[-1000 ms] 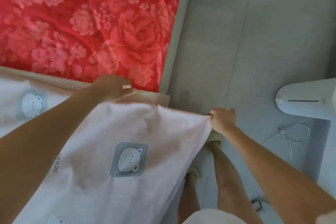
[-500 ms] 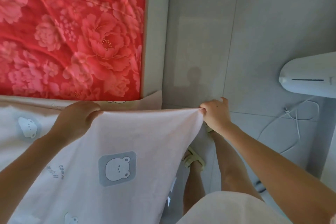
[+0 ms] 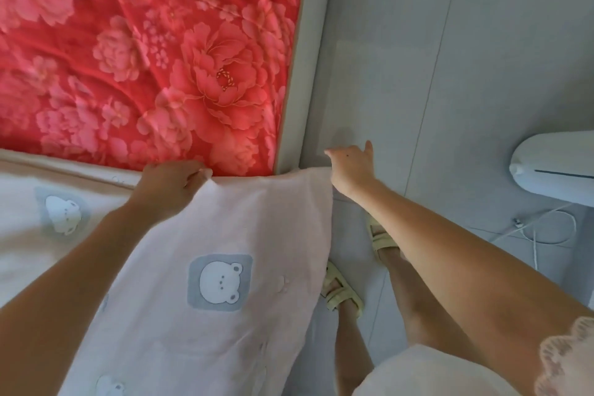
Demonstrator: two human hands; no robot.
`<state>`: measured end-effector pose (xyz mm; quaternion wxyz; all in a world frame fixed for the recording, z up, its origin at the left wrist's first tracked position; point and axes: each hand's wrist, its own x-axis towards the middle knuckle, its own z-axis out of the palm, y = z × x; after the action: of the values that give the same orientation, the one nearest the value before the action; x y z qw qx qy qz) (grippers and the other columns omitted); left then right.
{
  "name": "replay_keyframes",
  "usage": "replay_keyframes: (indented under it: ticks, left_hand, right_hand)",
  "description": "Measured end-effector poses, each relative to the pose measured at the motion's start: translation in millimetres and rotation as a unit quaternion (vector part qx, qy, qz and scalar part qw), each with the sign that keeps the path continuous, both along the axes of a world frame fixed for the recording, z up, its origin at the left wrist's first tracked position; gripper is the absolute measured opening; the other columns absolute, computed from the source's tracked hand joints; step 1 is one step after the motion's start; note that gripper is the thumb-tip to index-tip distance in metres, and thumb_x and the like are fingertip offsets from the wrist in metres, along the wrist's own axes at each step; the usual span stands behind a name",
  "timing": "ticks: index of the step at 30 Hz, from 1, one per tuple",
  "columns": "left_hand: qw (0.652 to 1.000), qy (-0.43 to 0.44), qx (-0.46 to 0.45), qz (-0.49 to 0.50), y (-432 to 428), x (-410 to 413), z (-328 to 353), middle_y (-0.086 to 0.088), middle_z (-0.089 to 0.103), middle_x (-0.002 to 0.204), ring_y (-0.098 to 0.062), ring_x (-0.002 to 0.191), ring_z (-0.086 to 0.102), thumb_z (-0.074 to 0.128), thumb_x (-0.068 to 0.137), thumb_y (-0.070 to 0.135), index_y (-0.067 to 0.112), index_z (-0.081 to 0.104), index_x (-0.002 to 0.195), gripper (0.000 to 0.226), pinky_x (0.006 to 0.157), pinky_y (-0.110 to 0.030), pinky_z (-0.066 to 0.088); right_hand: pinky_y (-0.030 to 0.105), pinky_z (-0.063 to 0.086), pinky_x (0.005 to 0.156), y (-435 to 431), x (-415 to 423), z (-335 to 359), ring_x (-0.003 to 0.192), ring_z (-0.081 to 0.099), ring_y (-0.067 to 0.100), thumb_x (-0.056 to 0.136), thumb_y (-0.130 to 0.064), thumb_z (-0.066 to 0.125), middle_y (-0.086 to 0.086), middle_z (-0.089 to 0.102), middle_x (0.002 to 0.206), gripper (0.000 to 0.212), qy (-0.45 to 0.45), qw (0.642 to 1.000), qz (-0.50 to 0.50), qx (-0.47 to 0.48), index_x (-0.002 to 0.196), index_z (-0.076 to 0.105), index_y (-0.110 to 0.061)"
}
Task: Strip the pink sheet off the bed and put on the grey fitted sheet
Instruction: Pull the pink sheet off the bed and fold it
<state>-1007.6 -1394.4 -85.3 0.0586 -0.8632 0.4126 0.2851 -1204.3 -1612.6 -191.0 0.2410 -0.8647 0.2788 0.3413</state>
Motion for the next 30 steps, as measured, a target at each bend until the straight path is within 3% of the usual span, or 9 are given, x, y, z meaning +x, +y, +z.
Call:
replay_keyframes:
  ticks: [4, 6, 11, 15, 17, 19, 23, 26, 30]
  left_hand:
    - [0.993, -0.085, -0.08, 0.009, 21, 9, 20, -0.012, 0.065, 0.063, -0.032, 0.059, 0.063, 0.031, 0.088, 0.044, 0.007, 0.068, 0.078, 0.053, 0.06, -0.037, 0.046]
    - [0.987, -0.138, -0.071, 0.032, 40, 15, 34, -0.014, 0.067, 0.071, -0.035, 0.064, 0.064, 0.039, 0.09, 0.035, 0.005, 0.07, 0.083, 0.043, 0.06, -0.041, 0.048]
    - [0.945, -0.168, -0.046, 0.276, 88, 29, 62, -0.022, 0.064, 0.097, -0.043, 0.09, 0.059, 0.049, 0.094, 0.019, 0.003, 0.066, 0.103, 0.024, 0.075, -0.047, 0.049]
    - [0.899, -0.16, -0.027, 0.407, 130, 30, 80, -0.022, 0.064, 0.102, -0.04, 0.096, 0.059, 0.046, 0.095, 0.015, 0.003, 0.066, 0.106, 0.025, 0.078, -0.041, 0.046]
    - [0.87, -0.149, -0.021, 0.47, 165, 36, 80, -0.024, 0.062, 0.104, -0.04, 0.095, 0.058, 0.045, 0.095, 0.014, 0.001, 0.064, 0.106, 0.025, 0.079, -0.039, 0.046]
    - [0.844, -0.13, -0.028, 0.52, 195, 41, 74, -0.023, 0.062, 0.105, -0.039, 0.094, 0.058, 0.044, 0.095, 0.013, 0.002, 0.063, 0.104, 0.024, 0.079, -0.038, 0.047]
    - [0.805, -0.098, -0.046, 0.584, 240, 44, 50, -0.016, 0.06, 0.112, -0.033, 0.099, 0.058, 0.043, 0.097, 0.016, 0.007, 0.059, 0.113, 0.025, 0.083, -0.036, 0.046]
    - [0.78, -0.09, -0.071, 0.615, 261, 44, 30, -0.012, 0.059, 0.12, -0.03, 0.105, 0.056, 0.044, 0.097, 0.018, 0.009, 0.057, 0.119, 0.027, 0.087, -0.036, 0.043]
    - [0.748, -0.101, -0.101, 0.648, 282, 44, 11, -0.012, 0.053, 0.131, -0.033, 0.116, 0.049, 0.048, 0.095, 0.014, 0.009, 0.052, 0.129, 0.035, 0.095, -0.04, 0.04]
  right_hand:
    - [0.037, 0.027, 0.107, 8, 18, 42, 0.113, 0.056, 0.025, 0.082, 0.003, 0.048, 0.004, 0.066, 0.115, 0.04, -0.08, 0.996, 0.015, 0.022, 0.116, 0.063, -0.014]
    - [0.036, 0.033, 0.102, 13, 36, 63, 0.109, 0.058, 0.024, 0.081, 0.004, 0.047, 0.004, 0.067, 0.113, 0.041, -0.11, 0.993, 0.035, 0.035, 0.113, 0.065, -0.013]
    - [0.033, 0.042, 0.094, 35, 106, 124, 0.107, 0.06, 0.02, 0.087, -0.002, 0.049, -0.001, 0.068, 0.111, 0.035, -0.187, 0.976, 0.065, 0.085, 0.115, 0.065, -0.016]
    - [0.037, 0.047, 0.07, 89, 169, 157, 0.075, 0.06, 0.018, 0.086, -0.005, 0.051, 0.0, 0.067, 0.077, 0.021, -0.24, 0.955, 0.104, 0.143, 0.076, 0.066, -0.016]
    - [0.037, 0.049, 0.076, 133, 202, 165, 0.084, 0.062, 0.02, 0.09, -0.014, 0.053, 0.003, 0.07, 0.087, 0.017, -0.241, 0.945, 0.141, 0.171, 0.086, 0.069, -0.012]
    - [0.036, 0.048, 0.081, 175, 228, 164, 0.094, 0.062, 0.023, 0.093, -0.022, 0.053, 0.005, 0.069, 0.098, 0.021, -0.229, 0.941, 0.175, 0.175, 0.098, 0.068, -0.009]
    - [0.033, 0.04, 0.071, 243, 270, 136, 0.093, 0.058, 0.028, 0.096, -0.032, 0.049, 0.01, 0.063, 0.098, 0.027, -0.186, 0.95, 0.215, 0.132, 0.102, 0.057, -0.008]
    - [0.034, 0.044, 0.076, 278, 296, 107, 0.103, 0.06, 0.031, 0.092, -0.042, 0.054, 0.011, 0.064, 0.111, 0.044, -0.134, 0.962, 0.211, 0.113, 0.117, 0.052, -0.006]
    - [0.029, 0.03, 0.064, 304, 329, 97, 0.092, 0.06, 0.029, 0.089, -0.032, 0.06, 0.008, 0.061, 0.088, 0.024, -0.162, 0.959, 0.219, 0.084, 0.08, 0.053, -0.011]
